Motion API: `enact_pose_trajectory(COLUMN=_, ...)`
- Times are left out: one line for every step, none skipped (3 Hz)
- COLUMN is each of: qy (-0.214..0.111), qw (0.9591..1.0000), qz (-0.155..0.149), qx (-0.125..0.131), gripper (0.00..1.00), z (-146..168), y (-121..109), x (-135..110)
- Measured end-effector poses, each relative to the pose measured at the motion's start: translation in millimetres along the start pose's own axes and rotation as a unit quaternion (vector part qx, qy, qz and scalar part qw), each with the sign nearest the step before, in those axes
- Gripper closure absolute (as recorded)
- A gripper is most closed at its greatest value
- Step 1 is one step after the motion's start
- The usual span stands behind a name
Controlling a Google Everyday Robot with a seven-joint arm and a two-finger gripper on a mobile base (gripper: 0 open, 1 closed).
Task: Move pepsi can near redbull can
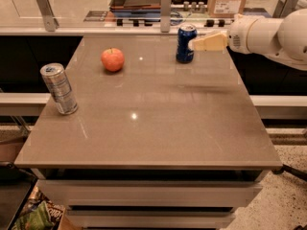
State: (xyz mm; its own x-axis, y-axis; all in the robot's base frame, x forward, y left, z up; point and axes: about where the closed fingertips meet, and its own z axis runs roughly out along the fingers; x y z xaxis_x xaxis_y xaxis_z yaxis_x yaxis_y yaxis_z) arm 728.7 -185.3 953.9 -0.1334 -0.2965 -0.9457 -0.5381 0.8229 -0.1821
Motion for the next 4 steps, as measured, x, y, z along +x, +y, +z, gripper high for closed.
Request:
enact_pose_trajectory(qy=0.0, qw=0.9997, qz=0.007, qx=-0.024, gripper=0.0, z=23, y=7, x=6)
enact_pose_trajectory(qy=-0.004, qw=0.9985, qz=0.01, qx=-0.054, gripper=0.0, z=45, y=16, x=13)
enact_pose_trajectory(qy=-0.009, qw=0.9969, qz=0.016, qx=-0.077, gripper=0.0, z=63, y=26, x=22)
enact_pose_trajectory(qy=-0.025, qw=0.9953, qz=0.025, qx=-0.09, gripper=0.0, z=78, y=31, x=27)
